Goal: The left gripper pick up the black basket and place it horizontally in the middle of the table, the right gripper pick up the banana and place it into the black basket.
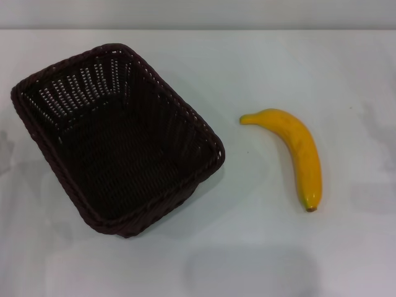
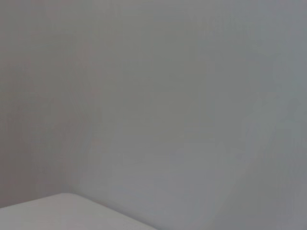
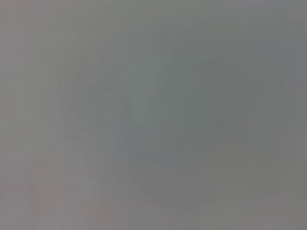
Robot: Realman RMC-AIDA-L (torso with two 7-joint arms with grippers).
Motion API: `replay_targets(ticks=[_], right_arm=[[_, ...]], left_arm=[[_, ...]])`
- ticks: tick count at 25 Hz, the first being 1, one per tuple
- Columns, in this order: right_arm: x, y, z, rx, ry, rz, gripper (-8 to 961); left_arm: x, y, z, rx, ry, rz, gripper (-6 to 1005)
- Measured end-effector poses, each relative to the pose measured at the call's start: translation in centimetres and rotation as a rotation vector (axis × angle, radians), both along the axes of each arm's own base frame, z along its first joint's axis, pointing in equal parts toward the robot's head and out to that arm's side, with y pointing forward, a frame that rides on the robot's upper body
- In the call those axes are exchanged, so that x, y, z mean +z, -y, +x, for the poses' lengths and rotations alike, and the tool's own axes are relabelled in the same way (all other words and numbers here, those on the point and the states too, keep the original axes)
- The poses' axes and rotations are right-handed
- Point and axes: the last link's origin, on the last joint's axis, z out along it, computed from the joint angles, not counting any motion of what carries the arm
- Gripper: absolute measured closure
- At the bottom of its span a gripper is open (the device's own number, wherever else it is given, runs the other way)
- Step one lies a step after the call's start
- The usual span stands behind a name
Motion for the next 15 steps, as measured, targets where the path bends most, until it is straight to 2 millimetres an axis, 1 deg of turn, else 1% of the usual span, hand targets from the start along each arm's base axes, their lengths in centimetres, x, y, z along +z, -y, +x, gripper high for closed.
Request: replay_targets(ticks=[15], right_arm=[[0.01, 0.22, 0.4, -0.019, 0.0, -0.003, 81]], left_arm=[[0.01, 0.2, -0.05, 0.001, 0.0, 0.003, 141]])
